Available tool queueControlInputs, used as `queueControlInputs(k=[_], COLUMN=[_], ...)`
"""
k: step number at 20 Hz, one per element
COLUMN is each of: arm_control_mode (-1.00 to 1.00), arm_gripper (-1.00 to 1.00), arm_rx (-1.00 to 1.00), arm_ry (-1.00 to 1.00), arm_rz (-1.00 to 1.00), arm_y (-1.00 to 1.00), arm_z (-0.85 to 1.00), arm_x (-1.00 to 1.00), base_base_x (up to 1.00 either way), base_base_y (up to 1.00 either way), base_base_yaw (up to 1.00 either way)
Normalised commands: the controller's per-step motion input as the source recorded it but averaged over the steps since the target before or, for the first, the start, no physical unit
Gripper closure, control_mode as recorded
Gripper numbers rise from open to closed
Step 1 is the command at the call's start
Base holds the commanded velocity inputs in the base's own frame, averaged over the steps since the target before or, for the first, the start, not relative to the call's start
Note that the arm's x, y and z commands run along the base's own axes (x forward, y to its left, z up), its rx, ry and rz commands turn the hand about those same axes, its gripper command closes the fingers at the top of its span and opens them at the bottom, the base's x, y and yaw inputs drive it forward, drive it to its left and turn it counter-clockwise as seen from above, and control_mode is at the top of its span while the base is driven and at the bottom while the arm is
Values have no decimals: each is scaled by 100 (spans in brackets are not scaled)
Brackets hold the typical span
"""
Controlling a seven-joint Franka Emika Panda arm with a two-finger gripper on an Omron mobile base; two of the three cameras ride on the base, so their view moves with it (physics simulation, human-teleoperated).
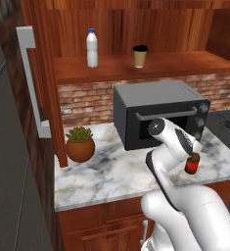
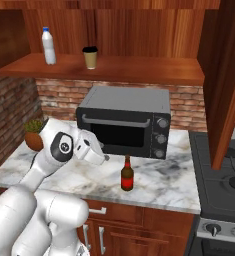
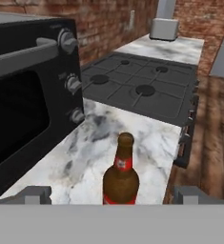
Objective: Sort all alcoholic drinks to one cabinet, and non-alcoholic drinks to the other.
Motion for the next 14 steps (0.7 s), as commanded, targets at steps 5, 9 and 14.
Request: queueControlInputs(k=[5,9,14], arm_control_mode=[-100,-100,-100], arm_gripper=[-100,-100,-100], arm_rx=[0,-1,-5], arm_ry=[0,0,0], arm_rz=[-13,-19,-19], arm_y=[-8,-15,-17], arm_z=[-20,-18,-11], arm_x=[20,13,2], base_base_x=[0,0,0], base_base_y=[0,0,0], base_base_yaw=[0,0,0])
